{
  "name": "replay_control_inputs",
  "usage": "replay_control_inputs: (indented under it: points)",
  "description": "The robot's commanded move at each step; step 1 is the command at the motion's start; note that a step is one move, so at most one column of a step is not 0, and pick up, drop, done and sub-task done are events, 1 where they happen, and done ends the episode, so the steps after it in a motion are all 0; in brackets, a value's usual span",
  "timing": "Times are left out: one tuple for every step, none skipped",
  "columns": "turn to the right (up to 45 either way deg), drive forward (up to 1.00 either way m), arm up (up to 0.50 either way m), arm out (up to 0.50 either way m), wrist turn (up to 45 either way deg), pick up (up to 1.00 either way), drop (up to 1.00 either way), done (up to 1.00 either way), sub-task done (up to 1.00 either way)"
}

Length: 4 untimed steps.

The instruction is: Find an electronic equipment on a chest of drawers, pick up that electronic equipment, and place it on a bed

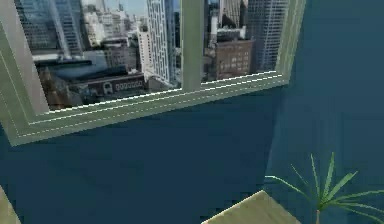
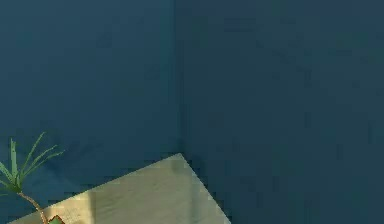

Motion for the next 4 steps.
replay_control_inputs:
  points:
    - [-45.0,0.0,0.0,0.0,0.0,0.0,0.0,0.0,0.0]
    - [-45.0,0.0,0.0,0.0,0.0,0.0,0.0,0.0,0.0]
    - [-27.0,0.0,0.0,0.0,0.0,0.0,0.0,0.0,0.0]
    - [0.0,1.0,0.0,0.0,0.0,0.0,0.0,0.0,0.0]
